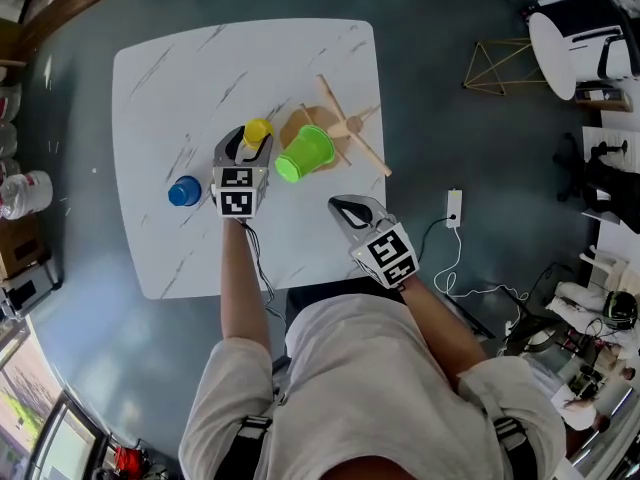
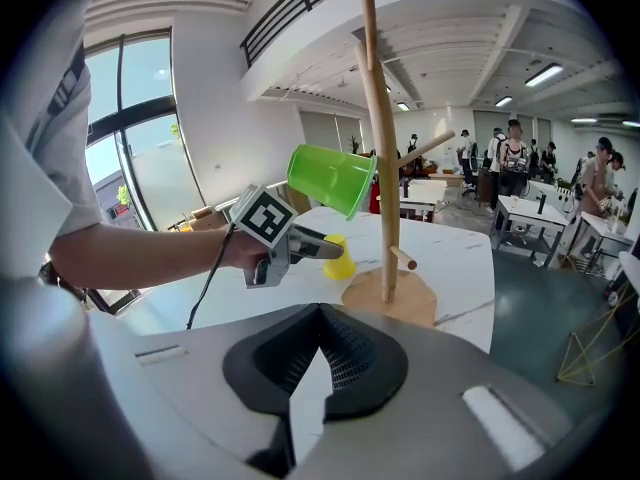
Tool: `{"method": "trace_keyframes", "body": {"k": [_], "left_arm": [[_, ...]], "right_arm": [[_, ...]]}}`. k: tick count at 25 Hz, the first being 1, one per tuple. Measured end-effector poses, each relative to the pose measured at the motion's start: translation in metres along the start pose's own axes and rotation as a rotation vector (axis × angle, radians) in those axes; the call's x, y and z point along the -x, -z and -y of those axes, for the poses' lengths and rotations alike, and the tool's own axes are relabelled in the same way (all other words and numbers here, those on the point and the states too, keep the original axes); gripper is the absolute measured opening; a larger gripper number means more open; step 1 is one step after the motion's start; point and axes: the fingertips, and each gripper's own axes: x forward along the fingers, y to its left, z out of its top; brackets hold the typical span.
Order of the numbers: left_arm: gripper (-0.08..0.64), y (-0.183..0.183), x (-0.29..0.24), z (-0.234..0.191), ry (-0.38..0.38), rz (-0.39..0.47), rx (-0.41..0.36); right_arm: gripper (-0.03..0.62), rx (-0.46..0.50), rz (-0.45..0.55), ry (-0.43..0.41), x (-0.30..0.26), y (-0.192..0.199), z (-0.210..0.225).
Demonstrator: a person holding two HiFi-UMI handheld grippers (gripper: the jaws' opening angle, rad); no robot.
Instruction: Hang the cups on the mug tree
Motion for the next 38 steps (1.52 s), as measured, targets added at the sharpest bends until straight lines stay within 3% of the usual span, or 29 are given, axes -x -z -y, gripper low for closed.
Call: {"method": "trace_keyframes", "body": {"k": [11, 18, 29, 38], "left_arm": [[0.224, -0.04, 0.02, -0.003, 0.064, 0.143, 0.147], [0.224, -0.076, 0.03, -0.002, 0.109, 0.21, 0.168], [0.222, -0.145, 0.041, 0.01, 0.271, 0.328, 0.22], [0.222, -0.155, 0.032, 0.039, 0.391, 0.32, 0.195]], "right_arm": [[-0.002, 0.015, -0.002, -0.008, 0.002, -0.007, 0.0], [-0.002, 0.031, 0.005, -0.015, 0.004, -0.012, -0.006], [-0.002, 0.033, 0.015, -0.009, 0.01, -0.017, -0.007], [-0.002, 0.024, 0.023, -0.001, 0.015, -0.015, -0.008]]}}
